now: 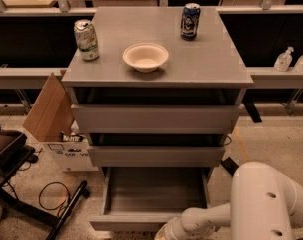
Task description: Close bottom drawer
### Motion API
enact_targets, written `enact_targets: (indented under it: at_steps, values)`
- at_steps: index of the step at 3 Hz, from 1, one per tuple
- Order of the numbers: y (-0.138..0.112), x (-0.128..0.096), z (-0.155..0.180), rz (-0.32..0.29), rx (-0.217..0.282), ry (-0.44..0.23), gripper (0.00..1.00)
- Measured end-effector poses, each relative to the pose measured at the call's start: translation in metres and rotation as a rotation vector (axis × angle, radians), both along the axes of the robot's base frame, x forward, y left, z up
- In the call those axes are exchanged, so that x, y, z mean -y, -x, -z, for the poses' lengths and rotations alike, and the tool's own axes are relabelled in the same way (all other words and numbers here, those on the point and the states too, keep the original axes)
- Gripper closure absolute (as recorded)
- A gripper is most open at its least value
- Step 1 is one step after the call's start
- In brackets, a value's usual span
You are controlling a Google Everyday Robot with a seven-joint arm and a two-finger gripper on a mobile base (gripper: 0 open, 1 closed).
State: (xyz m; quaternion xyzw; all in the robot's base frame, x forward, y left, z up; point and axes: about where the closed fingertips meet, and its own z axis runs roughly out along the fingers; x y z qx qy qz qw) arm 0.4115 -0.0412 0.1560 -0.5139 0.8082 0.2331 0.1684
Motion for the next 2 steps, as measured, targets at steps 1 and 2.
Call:
enact_targets:
  at_steps: [1, 2]
  values:
    - [-0.0193, -0.0046, 0.0137, -0.032, 0.014, -0.041, 1.0]
    - [-0.0233, -0.0036, 0.0138, -0.032, 0.018, -0.042, 1.0]
